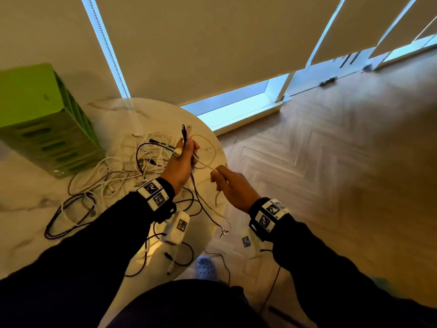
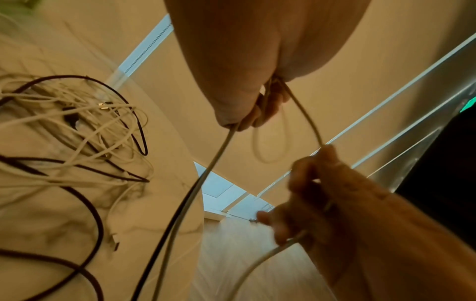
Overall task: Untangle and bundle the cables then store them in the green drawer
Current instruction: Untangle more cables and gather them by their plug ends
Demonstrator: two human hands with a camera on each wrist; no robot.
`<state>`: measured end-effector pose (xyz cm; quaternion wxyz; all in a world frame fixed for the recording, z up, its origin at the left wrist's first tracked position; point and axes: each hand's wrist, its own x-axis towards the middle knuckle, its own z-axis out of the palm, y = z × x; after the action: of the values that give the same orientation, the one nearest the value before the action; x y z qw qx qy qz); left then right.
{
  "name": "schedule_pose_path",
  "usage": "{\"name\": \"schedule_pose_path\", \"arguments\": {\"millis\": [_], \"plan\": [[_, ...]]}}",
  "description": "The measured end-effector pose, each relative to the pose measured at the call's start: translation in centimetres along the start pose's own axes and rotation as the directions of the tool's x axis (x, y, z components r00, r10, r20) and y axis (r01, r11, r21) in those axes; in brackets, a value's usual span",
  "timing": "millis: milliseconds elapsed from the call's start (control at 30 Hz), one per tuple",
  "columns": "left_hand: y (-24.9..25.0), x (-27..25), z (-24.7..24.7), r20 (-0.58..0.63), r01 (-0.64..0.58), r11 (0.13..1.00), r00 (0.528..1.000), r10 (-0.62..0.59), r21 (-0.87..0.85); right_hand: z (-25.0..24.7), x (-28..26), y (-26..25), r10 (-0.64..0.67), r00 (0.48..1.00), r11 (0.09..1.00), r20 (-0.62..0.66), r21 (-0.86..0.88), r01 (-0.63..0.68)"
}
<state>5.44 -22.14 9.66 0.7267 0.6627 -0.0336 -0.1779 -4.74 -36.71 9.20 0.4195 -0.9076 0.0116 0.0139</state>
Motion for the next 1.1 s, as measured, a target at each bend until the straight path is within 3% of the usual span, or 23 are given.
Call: {"name": "schedule_pose_path", "arguments": {"millis": [67, 167, 200, 267, 333, 367, 400, 433, 533, 567, 600, 667, 767, 867, 967, 1100], "plan": [[0.4, 0.1, 0.2, 0.008, 0.034, 0.999, 0.999, -0.034, -0.012, -1.3, 0.0, -0.2, -0.005, 0.997, 1.0, -0.079, -0.023, 0.003], [0.8, 0.6, -0.1, -0.01, 0.106, 0.989, 0.994, -0.108, -0.107, -3.4, 0.6, 1.2, 0.101, 0.975, 0.993, -0.197, -0.038, -0.111], [1.0, 0.8, -0.3, -0.023, 0.119, 0.984, 0.992, -0.123, -0.135, -4.2, 0.9, 2.5, 0.155, 0.968, 0.98, -0.196, -0.089, -0.175], [1.6, 0.9, -0.9, -0.022, 0.127, 0.974, 0.991, -0.133, -0.188, -5.6, 1.2, 5.2, 0.336, 0.941, 0.874, -0.027, -0.362, -0.323], [2.6, 0.8, -1.3, 0.033, 0.132, 0.96, 0.991, -0.128, -0.249, -6.2, 1.1, 6.7, 0.6, 0.78, 0.671, 0.179, -0.643, -0.369], [3.0, 0.7, -1.5, 0.071, 0.149, 0.952, 0.988, -0.134, -0.269, -6.2, 0.9, 6.9, 0.689, 0.689, 0.605, 0.227, -0.703, -0.374], [3.5, 0.5, -1.6, 0.125, 0.178, 0.945, 0.981, -0.149, -0.275, -5.9, 0.9, 6.5, 0.726, 0.629, 0.601, 0.277, -0.7, -0.386], [3.8, 0.4, -1.7, 0.179, 0.215, 0.943, 0.969, -0.173, -0.253, -5.5, 1.0, 6.0, 0.688, 0.647, 0.662, 0.328, -0.65, -0.374], [4.3, -0.1, -1.8, 0.289, 0.298, 0.936, 0.927, -0.238, -0.186, -3.1, 2.0, 2.8, 0.351, 0.843, 0.908, 0.406, -0.369, -0.2], [4.4, -0.3, -1.8, 0.303, 0.304, 0.934, 0.922, -0.24, -0.185, -2.1, 2.4, 1.3, 0.237, 0.878, 0.958, 0.416, -0.25, -0.14], [4.5, -0.3, -1.9, 0.31, 0.308, 0.933, 0.919, -0.242, -0.186, -1.2, 2.8, -0.1, 0.163, 0.888, 0.984, 0.431, -0.132, -0.117], [5.0, -0.5, -2.4, 0.319, 0.313, 0.928, 0.917, -0.24, -0.2, 0.7, 3.5, -2.6, 0.089, 0.853, 0.985, 0.514, 0.084, -0.154], [6.4, -0.5, -4.1, 0.382, 0.363, 0.92, 0.879, -0.286, -0.146, 2.4, 3.9, -3.6, 0.034, 0.802, 0.954, 0.596, 0.219, -0.203], [7.2, -0.2, -7.1, 0.429, 0.426, 0.901, 0.832, -0.352, -0.087, 1.6, 4.3, -2.5, 0.091, 0.769, 0.937, 0.633, 0.208, -0.282], [7.7, -0.2, -9.7, 0.434, 0.399, 0.915, 0.836, -0.336, -0.058, 0.1, 5.6, -1.3, 0.176, 0.781, 0.965, 0.599, 0.05, -0.256], [8.8, -0.5, -11.6, 0.317, 0.247, 0.937, 0.934, -0.163, -0.248, -0.6, 7.2, 0.8, 0.13, 0.939, 0.947, 0.319, -0.321, -0.023]]}}
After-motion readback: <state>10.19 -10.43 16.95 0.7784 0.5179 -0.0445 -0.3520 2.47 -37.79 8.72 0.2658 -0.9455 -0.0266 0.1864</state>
